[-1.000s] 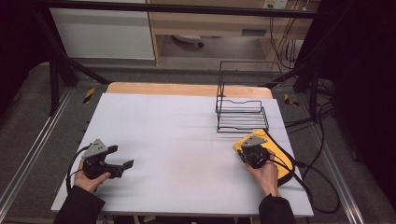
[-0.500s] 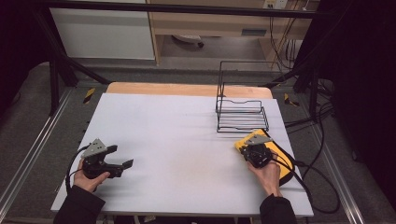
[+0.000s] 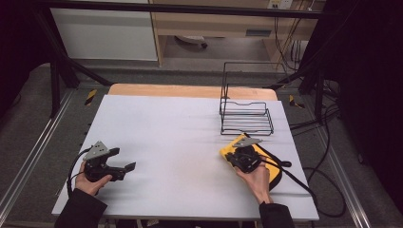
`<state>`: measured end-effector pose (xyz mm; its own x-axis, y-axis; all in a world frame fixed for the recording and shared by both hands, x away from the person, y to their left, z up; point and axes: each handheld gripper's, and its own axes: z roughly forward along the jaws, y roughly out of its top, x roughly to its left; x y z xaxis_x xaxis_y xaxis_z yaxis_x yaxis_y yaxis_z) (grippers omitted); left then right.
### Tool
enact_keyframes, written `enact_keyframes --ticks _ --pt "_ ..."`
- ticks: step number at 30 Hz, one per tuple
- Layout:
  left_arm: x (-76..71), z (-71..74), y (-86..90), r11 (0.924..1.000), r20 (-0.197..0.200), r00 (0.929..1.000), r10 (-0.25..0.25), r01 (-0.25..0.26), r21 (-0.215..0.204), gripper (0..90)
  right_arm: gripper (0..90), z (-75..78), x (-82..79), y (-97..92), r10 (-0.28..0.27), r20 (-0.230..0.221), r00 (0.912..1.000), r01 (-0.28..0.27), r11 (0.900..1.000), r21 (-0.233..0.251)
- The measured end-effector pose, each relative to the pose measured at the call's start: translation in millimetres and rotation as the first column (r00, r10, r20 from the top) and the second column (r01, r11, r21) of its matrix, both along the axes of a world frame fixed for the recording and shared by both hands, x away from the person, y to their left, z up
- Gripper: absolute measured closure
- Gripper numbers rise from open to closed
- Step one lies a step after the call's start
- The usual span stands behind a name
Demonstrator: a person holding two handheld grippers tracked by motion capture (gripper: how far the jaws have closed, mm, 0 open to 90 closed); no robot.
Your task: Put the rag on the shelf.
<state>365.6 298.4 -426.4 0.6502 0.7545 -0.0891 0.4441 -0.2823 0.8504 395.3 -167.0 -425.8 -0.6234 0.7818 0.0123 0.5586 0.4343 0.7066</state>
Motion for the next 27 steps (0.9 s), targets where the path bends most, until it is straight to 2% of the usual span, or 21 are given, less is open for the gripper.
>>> enact_keyframes --ticks 2,4,5,6,8,9,10,12,13,15,16,17,19,21,24,26,27 --pt "-0.1 -0.2 -0.5 1.0000 0.000 1.0000 -0.003 0.003 0.001 7.0 83.6 -6.5 3.1 7.2 0.004 -0.005 1.0000 -0.004 0.9998 -0.022" --pt "-0.1 -0.3 -0.7 1.0000 0.000 1.0000 -0.005 0.005 0.003 7.0 80.6 -12.3 4.1 7.8 0.010 0.004 0.9999 -0.010 0.9997 -0.023" --pt "-0.2 -0.4 -0.8 1.0000 0.000 1.0000 -0.006 0.006 0.004 6.9 76.8 -12.7 2.8 7.2 0.024 0.013 0.9996 -0.024 0.9994 -0.026" --pt "-0.2 -0.4 -0.8 1.0000 -0.001 1.0000 -0.006 0.006 0.004 7.0 71.1 -11.5 0.7 5.8 0.034 0.028 0.9990 -0.034 0.9993 -0.015" --pt "-0.4 -0.3 -0.5 1.0000 -0.001 1.0000 -0.003 0.003 0.000 7.0 64.0 -6.5 -5.2 -0.9 0.044 0.039 0.9982 -0.046 0.9981 0.040" --pt "-0.4 -0.3 -0.5 1.0000 -0.001 1.0000 -0.003 0.003 0.000 7.0 64.0 -6.5 -5.2 -0.9 0.044 0.039 0.9982 -0.046 0.9981 0.040" --pt "-0.5 -0.3 -0.5 1.0000 -0.001 1.0000 -0.003 0.003 0.000 7.0 57.1 -2.5 -12.3 -11.6 0.022 0.046 0.9987 -0.025 0.9978 0.062" --pt "-0.7 -0.2 -1.0 1.0000 -0.001 1.0000 -0.002 0.002 0.001 6.9 55.5 -1.2 -17.1 -17.3 0.015 0.048 0.9987 -0.018 0.9977 0.065" --pt "-0.8 0.1 -1.7 1.0000 -0.001 1.0000 -0.006 0.006 0.003 6.9 53.0 -0.9 -28.5 -28.3 0.007 0.042 0.9991 -0.010 0.9977 0.067" --pt "-0.6 0.0 -2.5 1.0000 -0.003 1.0000 -0.005 0.005 0.006 6.9 51.7 -3.1 -39.8 -36.7 0.010 0.033 0.9994 -0.012 0.9979 0.064" --pt "-0.6 0.0 -2.5 1.0000 -0.003 1.0000 -0.005 0.005 0.006 6.9 51.7 -3.1 -39.8 -36.7 0.010 0.033 0.9994 -0.012 0.9979 0.064" --pt "-0.8 -0.2 -3.3 1.0000 -0.006 1.0000 -0.006 0.006 0.006 6.9 51.8 -5.9 -49.4 -42.3 0.015 0.019 0.9997 -0.016 0.9986 0.050" --pt "-0.9 -0.2 -3.5 1.0000 -0.006 1.0000 -0.006 0.006 0.007 6.9 53.2 -10.0 -56.2 -45.2 0.017 0.007 0.9998 -0.017 0.9988 0.045" --pt "-0.8 -0.7 -4.1 1.0000 -0.009 0.9999 -0.005 0.005 0.008 6.9 56.1 -14.7 -59.7 -45.2 0.021 -0.006 0.9998 -0.021 0.9996 0.017" --pt "-0.9 -0.6 -4.0 0.9999 -0.010 0.9999 -0.007 0.008 0.011 6.8 64.1 -20.2 -60.7 -43.3 0.038 0.021 0.9991 -0.037 0.9983 -0.046" --pt "-0.9 -0.7 -3.9 1.0000 -0.011 0.9999 -0.005 0.005 0.008 6.8 67.2 -20.3 -60.4 -43.5 0.039 0.025 0.9989 -0.038 0.9977 -0.056" --pt "-0.7 -0.8 -3.7 0.9999 -0.012 0.9999 -0.006 0.006 0.009 6.8 74.6 -20.4 -60.0 -44.2 0.040 0.034 0.9986 -0.038 0.9966 -0.073"
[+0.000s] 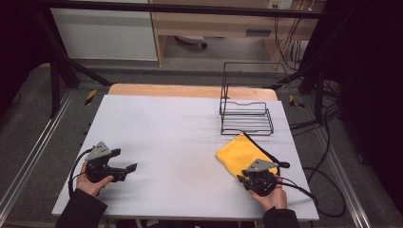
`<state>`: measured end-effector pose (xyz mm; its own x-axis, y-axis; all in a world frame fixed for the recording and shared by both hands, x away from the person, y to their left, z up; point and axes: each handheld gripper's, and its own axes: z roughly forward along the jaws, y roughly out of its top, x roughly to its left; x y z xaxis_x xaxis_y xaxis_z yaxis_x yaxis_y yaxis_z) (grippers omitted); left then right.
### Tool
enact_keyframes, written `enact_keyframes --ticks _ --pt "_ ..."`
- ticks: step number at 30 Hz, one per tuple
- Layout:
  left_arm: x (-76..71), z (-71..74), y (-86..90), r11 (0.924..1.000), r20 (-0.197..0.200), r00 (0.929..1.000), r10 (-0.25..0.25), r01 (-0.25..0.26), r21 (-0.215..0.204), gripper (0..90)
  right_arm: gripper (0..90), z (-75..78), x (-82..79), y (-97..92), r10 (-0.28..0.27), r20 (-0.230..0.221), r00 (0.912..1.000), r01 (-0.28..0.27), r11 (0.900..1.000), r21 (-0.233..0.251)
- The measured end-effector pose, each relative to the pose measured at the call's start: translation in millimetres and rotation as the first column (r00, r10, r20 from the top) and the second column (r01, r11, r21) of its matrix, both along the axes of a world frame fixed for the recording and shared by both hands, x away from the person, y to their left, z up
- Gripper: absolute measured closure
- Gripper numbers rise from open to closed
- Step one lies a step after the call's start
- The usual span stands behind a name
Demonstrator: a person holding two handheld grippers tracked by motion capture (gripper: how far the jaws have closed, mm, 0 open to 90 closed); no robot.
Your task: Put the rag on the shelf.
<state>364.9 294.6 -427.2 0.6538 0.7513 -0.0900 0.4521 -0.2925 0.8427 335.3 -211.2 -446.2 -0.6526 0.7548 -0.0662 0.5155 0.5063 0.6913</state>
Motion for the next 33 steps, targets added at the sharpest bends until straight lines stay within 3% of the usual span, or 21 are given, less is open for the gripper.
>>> enact_keyframes --ticks 4,5,13,22,25,27,28,29,30,31,33 --pt "-0.2 -0.2 -0.3 1.0000 -0.003 1.0000 0.000 0.000 0.001 6.8 83.7 0.9 1.3 -0.4 -0.008 -0.005 1.0000 0.007 1.0000 -0.005" --pt "-0.3 0.3 -0.4 1.0000 -0.001 1.0000 0.000 0.000 0.000 6.8 85.8 2.7 2.8 -0.6 -0.022 -0.027 0.9994 0.022 0.9998 0.003" --pt "0.6 -0.3 0.4 1.0000 -0.006 1.0000 0.001 -0.001 0.002 6.9 86.7 18.3 -1.6 5.7 -0.061 -0.042 0.9972 0.062 0.9975 0.032" --pt "0.7 -0.2 -0.5 1.0000 -0.007 1.0000 -0.002 0.002 0.004 6.9 86.4 17.7 -5.8 44.8 -0.055 -0.102 0.9932 0.067 0.9911 0.115" --pt "0.6 -0.1 -0.7 1.0000 -0.007 1.0000 -0.002 0.003 0.005 6.9 85.9 14.0 -4.2 51.0 -0.060 -0.115 0.9915 0.074 0.9900 0.120" --pt "0.4 0.1 -1.7 1.0000 -0.009 1.0000 0.000 0.000 0.004 6.9 83.3 9.8 -1.9 52.6 -0.062 -0.128 0.9899 0.077 0.9896 0.121" --pt "0.4 0.3 -2.5 1.0000 -0.009 1.0000 -0.001 0.001 0.003 6.6 76.8 9.6 -1.2 50.1 -0.040 -0.126 0.9912 0.060 0.9860 0.156" --pt "0.4 0.7 -3.5 1.0000 -0.009 1.0000 -0.001 0.001 0.004 6.6 76.8 9.6 -1.2 50.1 -0.040 -0.126 0.9912 0.060 0.9860 0.156" --pt "0.6 1.3 -4.6 1.0000 -0.010 1.0000 0.000 0.000 0.004 5.8 74.5 11.5 -1.2 47.6 -0.028 -0.135 0.9905 0.053 0.9809 0.187" --pt "0.7 1.9 -6.2 1.0000 -0.012 0.9999 0.002 -0.002 0.002 5.8 70.7 13.8 -0.6 45.1 -0.017 -0.124 0.9921 0.043 0.9770 0.209" --pt "1.2 3.3 -9.8 1.0000 -0.014 0.9999 0.003 -0.003 0.004 5.2 60.4 20.2 1.5 38.9 -0.012 -0.074 0.9972 0.027 0.9801 0.197"
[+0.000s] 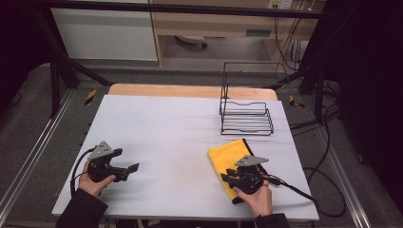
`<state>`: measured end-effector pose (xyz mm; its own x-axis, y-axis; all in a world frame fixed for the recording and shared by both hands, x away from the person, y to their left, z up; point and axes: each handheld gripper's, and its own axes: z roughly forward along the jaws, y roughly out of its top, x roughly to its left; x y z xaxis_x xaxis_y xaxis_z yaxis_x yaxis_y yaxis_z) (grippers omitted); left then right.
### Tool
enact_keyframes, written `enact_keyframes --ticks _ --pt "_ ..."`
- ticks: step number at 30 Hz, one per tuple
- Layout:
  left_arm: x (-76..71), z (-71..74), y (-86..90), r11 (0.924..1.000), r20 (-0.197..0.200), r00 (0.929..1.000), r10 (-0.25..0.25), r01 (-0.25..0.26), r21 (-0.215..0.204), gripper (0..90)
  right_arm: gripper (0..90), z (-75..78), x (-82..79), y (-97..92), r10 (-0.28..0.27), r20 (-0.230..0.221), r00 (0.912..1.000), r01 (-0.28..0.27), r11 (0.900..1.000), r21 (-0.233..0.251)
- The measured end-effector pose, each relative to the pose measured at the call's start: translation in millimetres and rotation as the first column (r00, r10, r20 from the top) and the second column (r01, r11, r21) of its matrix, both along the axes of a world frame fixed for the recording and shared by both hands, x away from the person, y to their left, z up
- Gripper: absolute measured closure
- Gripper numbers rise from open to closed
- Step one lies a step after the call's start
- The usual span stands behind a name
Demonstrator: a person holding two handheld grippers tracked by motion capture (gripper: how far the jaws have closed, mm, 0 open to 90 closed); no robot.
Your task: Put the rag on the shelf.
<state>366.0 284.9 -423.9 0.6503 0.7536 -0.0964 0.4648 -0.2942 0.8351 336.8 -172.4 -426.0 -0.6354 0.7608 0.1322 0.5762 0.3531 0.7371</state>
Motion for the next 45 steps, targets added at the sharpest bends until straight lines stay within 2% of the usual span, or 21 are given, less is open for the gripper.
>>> enact_keyframes --ticks 2,3,6,7,9,12,13,14,16,20,21,22,24,28,31,37,41,42,43,44,45 --pt "1.2 1.8 -5.0 1.0000 -0.004 1.0000 0.004 -0.004 -0.005 4.2 47.4 5.4 7.0 -13.5 -0.006 0.039 0.9992 0.004 0.9995 0.033" --pt "2.0 3.0 -7.8 1.0000 -0.006 1.0000 0.004 -0.004 -0.007 4.2 47.4 5.4 7.0 -13.5 -0.006 0.039 0.9992 0.004 0.9995 0.033" --pt "5.2 6.3 -20.6 1.0000 -0.014 0.9999 0.001 -0.001 -0.010 3.2 35.0 7.8 22.7 -36.7 -0.042 0.080 0.9960 0.036 0.9972 0.065" --pt "6.5 7.3 -25.8 1.0000 -0.013 0.9999 -0.001 0.001 -0.005 3.2 35.0 7.8 22.7 -36.7 -0.042 0.080 0.9960 0.036 0.9972 0.065" --pt "9.3 8.8 -37.0 1.0000 -0.018 0.9998 -0.010 0.010 0.001 3.3 30.6 7.9 37.6 -53.3 -0.071 0.086 0.9938 0.063 0.9943 0.086" --pt "13.5 9.5 -55.7 0.9999 -0.027 0.9995 -0.017 0.017 0.000 3.5 30.9 5.7 52.7 -65.3 -0.098 0.085 0.9916 0.090 0.9914 0.095" --pt "16.0 9.8 -69.4 0.9997 -0.031 0.9992 -0.025 0.025 0.006 3.5 32.6 3.9 57.9 -68.1 -0.106 0.077 0.9914 0.099 0.9912 0.088" --pt "16.0 9.8 -69.4 0.9997 -0.031 0.9992 -0.025 0.025 0.006 3.5 33.2 1.7 63.1 -70.3 -0.113 0.065 0.9915 0.108 0.9912 0.077" --pt "19.4 11.3 -88.1 0.9988 -0.031 0.9983 -0.049 0.049 0.004 3.6 37.6 -4.6 73.1 -73.8 -0.118 0.042 0.9922 0.115 0.9920 0.050" --pt "22.3 12.7 -103.2 0.9977 -0.029 0.9973 -0.068 0.068 0.000 3.9 44.0 -15.7 84.1 -76.9 -0.117 0.005 0.9931 0.117 0.9931 0.001" --pt "23.0 12.8 -107.5 0.9975 -0.029 0.9971 -0.071 0.071 -0.007 4.3 46.5 -22.5 87.2 -80.3 -0.123 -0.025 0.9921 0.122 0.9921 -0.027" --pt "23.8 13.0 -111.3 0.9972 -0.029 0.9967 -0.075 0.075 -0.008 4.3 46.5 -22.5 87.2 -80.3 -0.123 -0.025 0.9921 0.122 0.9921 -0.027" --pt "25.8 13.2 -118.2 0.9967 -0.028 0.9963 -0.081 0.080 -0.009 4.7 51.4 -26.0 86.7 -85.2 -0.130 -0.058 0.9898 0.132 0.9909 0.029" --pt "30.9 11.9 -132.7 0.9965 -0.042 0.9956 -0.083 0.083 -0.015 5.5 60.3 -27.4 85.2 -84.9 -0.133 -0.077 0.9881 0.136 0.9897 0.044" --pt "35.1 10.2 -144.0 0.9964 -0.054 0.9950 -0.084 0.083 -0.015 6.5 75.5 -27.0 84.4 -84.7 -0.130 -0.125 0.9835 0.141 0.9868 0.080" --pt "43.6 8.2 -168.5 0.9971 -0.065 0.9952 -0.072 0.070 -0.029 12.4 80.6 -20.4 76.4 -79.9 -0.168 -0.108 0.9800 0.173 0.9840 0.043" --pt "49.1 6.4 -187.9 0.9975 -0.079 0.9946 -0.067 0.065 -0.028 14.3 80.8 -13.9 65.2 -81.0 -0.217 -0.110 0.9699 0.219 0.9757 0.006" --pt "50.5 5.9 -193.1 0.9974 -0.085 0.9940 -0.069 0.068 -0.024 17.0 80.7 -11.4 58.8 -82.6 -0.248 -0.118 0.9615 0.249 0.9685 -0.007" --pt "51.9 5.5 -198.9 0.9972 -0.092 0.9931 -0.073 0.071 -0.021 17.6 80.7 -11.4 58.8 -82.6 -0.248 -0.118 0.9615 0.249 0.9685 -0.007" --pt "53.3 4.8 -205.4 0.9969 -0.098 0.9922 -0.078 0.076 -0.019 17.8 80.1 -11.1 55.1 -83.7 -0.268 -0.127 0.9550 0.269 0.9632 -0.011" --pt "54.7 3.9 -212.0 0.9970 -0.102 0.9919 -0.076 0.075 -0.016 17.8 80.1 -11.1 55.1 -83.7 -0.268 -0.127 0.9550 0.269 0.9632 -0.011"
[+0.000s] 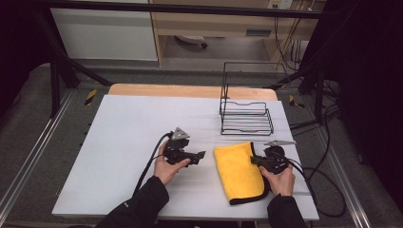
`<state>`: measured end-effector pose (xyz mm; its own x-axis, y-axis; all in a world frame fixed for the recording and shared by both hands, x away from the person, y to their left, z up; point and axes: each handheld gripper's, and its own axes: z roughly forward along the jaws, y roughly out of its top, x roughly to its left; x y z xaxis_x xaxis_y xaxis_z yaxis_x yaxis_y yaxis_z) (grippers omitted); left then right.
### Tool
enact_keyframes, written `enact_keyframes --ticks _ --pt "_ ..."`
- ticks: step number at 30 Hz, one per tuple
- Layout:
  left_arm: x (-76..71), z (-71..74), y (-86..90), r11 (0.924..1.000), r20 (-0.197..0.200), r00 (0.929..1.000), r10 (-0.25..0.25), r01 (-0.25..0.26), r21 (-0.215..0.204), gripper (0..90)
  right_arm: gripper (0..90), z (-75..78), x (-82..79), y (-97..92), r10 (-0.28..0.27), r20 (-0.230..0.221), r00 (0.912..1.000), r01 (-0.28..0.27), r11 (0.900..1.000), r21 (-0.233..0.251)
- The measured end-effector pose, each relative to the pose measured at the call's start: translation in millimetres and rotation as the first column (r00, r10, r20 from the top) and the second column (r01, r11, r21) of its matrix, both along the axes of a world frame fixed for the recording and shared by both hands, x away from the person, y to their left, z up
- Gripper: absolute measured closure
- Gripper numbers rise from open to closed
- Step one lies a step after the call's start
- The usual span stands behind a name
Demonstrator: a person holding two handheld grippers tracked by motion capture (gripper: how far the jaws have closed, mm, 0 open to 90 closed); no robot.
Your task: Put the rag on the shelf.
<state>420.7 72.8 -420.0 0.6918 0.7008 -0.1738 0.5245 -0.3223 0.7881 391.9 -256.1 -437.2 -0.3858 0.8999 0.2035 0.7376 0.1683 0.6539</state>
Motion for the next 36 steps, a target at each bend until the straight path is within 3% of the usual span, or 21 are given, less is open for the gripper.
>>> enact_keyframes --ticks 3,5,6,7,9,13,19,21,26,30,36 --pt "5.6 -3.5 -19.1 0.9998 -0.009 1.0000 0.001 -0.001 0.022 20.5 75.2 -4.3 1.7 -3.1 0.026 0.027 0.9993 -0.026 0.9997 -0.001" --pt "9.8 -7.0 -29.8 0.9997 -0.020 0.9998 -0.003 0.004 0.026 25.6 63.4 -6.4 3.6 -7.3 0.069 0.087 0.9939 -0.068 0.9976 -0.011" --pt "11.9 -8.8 -33.8 0.9997 -0.023 0.9997 0.001 -0.001 0.025 25.6 63.4 -6.4 3.6 -7.3 0.069 0.087 0.9939 -0.068 0.9976 -0.011" --pt "14.2 -11.1 -37.1 0.9998 -0.028 0.9996 0.009 -0.008 0.016 30.9 56.7 -3.8 5.2 -11.8 0.082 0.135 0.9874 -0.083 0.9966 0.001" --pt "18.6 -15.1 -42.7 0.9997 -0.043 0.9990 0.011 -0.010 0.021 36.3 51.3 -0.7 9.2 -14.8 0.082 0.178 0.9806 -0.085 0.9963 0.013" --pt "22.7 -21.6 -51.8 0.9994 -0.059 0.9982 0.002 0.000 0.035 41.9 48.2 0.9 19.2 -17.3 0.085 0.187 0.9787 -0.091 0.9956 0.024" --pt "24.9 -28.4 -57.9 0.9998 -0.097 0.9952 -0.009 0.011 0.019 50.7 51.1 -8.7 43.3 -19.1 0.091 0.136 0.9866 -0.096 0.9950 0.028" --pt "25.4 -30.5 -59.6 0.9996 -0.105 0.9944 -0.012 0.014 0.024 54.0 53.3 -13.1 51.1 -18.5 0.104 0.105 0.9890 -0.110 0.9927 0.050" --pt "26.7 -33.4 -61.0 0.9999 -0.138 0.9903 -0.016 0.016 0.000 61.8 57.6 -16.6 56.0 -18.0 0.122 0.071 0.9900 -0.127 0.9898 0.065" --pt "25.5 -33.3 -63.5 0.9999 -0.140 0.9901 -0.003 0.005 0.015 64.3 62.4 -17.8 56.5 -15.3 0.144 0.065 0.9875 -0.148 0.9859 0.078" --pt "21.5 -32.8 -68.0 0.9998 -0.139 0.9902 -0.006 0.009 0.018 75.5 71.7 -13.2 59.8 -7.0 0.170 0.021 0.9852 -0.171 0.9846 0.038"
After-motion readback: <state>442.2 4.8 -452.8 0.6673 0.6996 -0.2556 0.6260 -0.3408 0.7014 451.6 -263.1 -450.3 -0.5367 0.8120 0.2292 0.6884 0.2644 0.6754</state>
